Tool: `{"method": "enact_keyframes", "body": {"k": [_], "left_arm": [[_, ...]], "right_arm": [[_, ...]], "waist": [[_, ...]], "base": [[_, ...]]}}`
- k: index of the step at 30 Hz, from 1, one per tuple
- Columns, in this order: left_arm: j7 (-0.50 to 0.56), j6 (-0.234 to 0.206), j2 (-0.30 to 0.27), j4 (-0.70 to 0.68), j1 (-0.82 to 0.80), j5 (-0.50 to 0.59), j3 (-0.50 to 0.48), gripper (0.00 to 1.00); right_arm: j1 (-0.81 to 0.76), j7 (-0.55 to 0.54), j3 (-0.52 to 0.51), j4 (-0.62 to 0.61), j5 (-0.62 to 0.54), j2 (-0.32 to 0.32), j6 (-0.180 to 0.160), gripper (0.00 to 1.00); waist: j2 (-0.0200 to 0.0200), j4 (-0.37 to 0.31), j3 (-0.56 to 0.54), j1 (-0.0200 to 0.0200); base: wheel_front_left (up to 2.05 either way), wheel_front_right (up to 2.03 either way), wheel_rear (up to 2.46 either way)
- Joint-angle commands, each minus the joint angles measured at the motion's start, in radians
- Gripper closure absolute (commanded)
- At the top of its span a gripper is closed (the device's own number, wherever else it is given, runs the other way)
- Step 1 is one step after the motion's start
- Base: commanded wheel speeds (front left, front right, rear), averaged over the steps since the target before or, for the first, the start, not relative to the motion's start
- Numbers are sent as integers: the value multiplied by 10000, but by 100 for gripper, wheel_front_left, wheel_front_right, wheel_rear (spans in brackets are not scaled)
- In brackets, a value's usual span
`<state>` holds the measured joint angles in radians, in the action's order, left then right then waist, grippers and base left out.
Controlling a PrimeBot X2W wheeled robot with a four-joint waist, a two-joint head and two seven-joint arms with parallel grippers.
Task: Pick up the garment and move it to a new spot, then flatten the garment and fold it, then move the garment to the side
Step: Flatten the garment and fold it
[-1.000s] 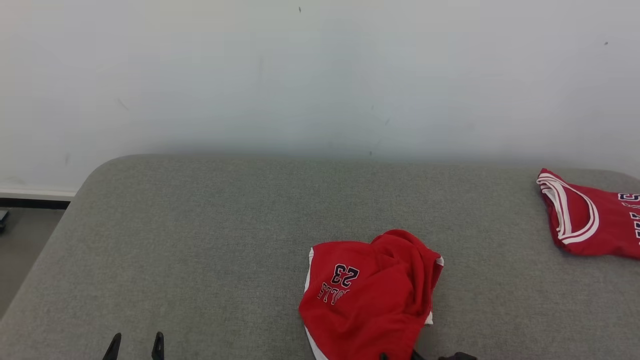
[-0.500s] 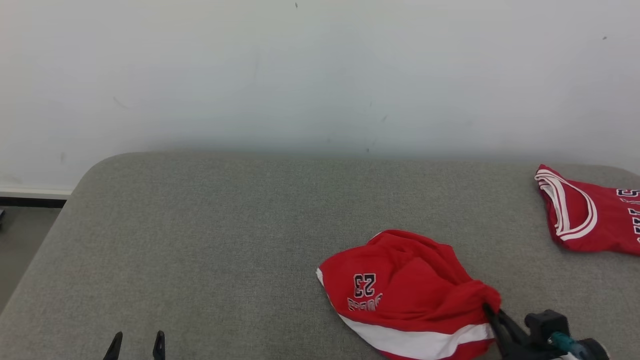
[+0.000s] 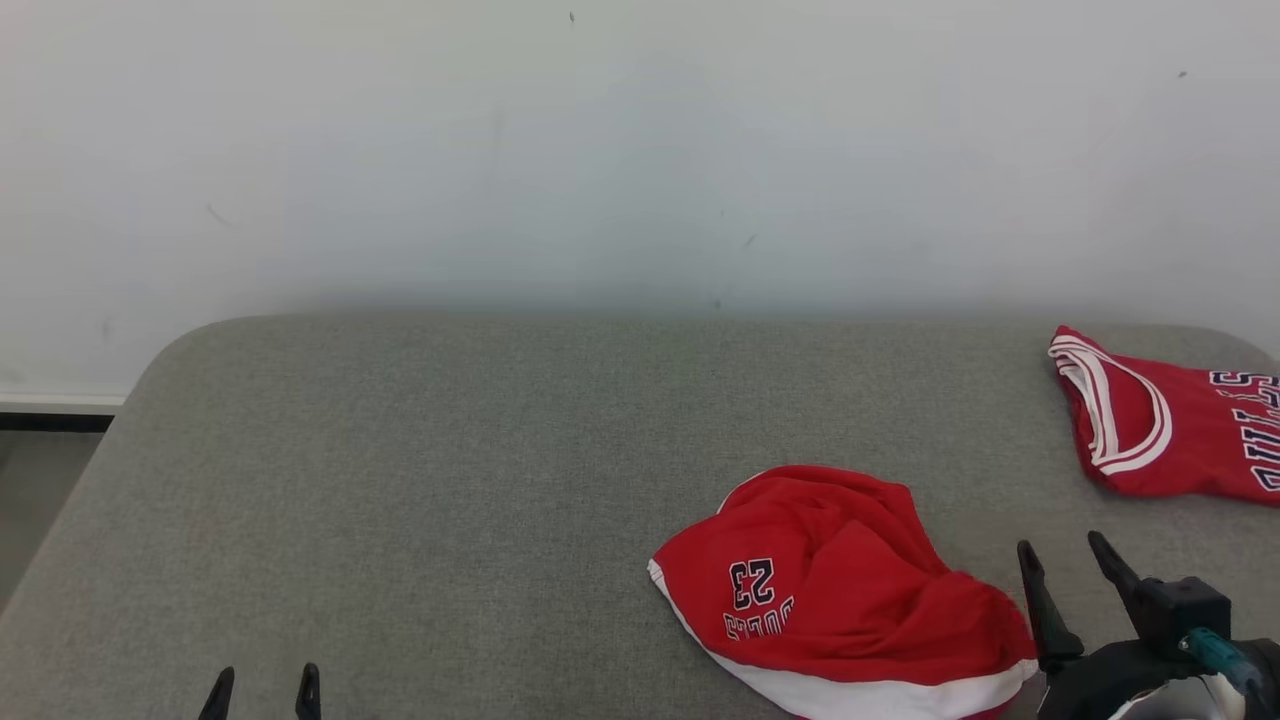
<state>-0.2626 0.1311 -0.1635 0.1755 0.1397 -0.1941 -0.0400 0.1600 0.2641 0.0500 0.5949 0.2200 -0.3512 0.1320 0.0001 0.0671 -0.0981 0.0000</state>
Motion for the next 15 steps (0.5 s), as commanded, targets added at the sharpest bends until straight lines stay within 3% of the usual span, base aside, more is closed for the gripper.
{"method": "enact_keyframes", "body": {"k": [1, 7, 15], "left_arm": [[-29, -10, 25, -34, 89, 6, -51, 0], [-29, -10, 48, -142, 170, 60, -246, 0], [-29, -10, 34, -209, 165, 76, -331, 0]], "right_arm": [[-161, 0, -42, -138, -113, 148, -22, 0], [-840, -2, -794, -2354, -548, 761, -22, 0], [-2244, -2, -1038, -4800, -866, 1934, -22, 0]], "waist": [[-1, -76, -24, 0], [-1, -363, -54, 0], [-1, -593, -41, 0]], "base": [[0, 0, 0], [0, 0, 0], [0, 0, 0]]}}
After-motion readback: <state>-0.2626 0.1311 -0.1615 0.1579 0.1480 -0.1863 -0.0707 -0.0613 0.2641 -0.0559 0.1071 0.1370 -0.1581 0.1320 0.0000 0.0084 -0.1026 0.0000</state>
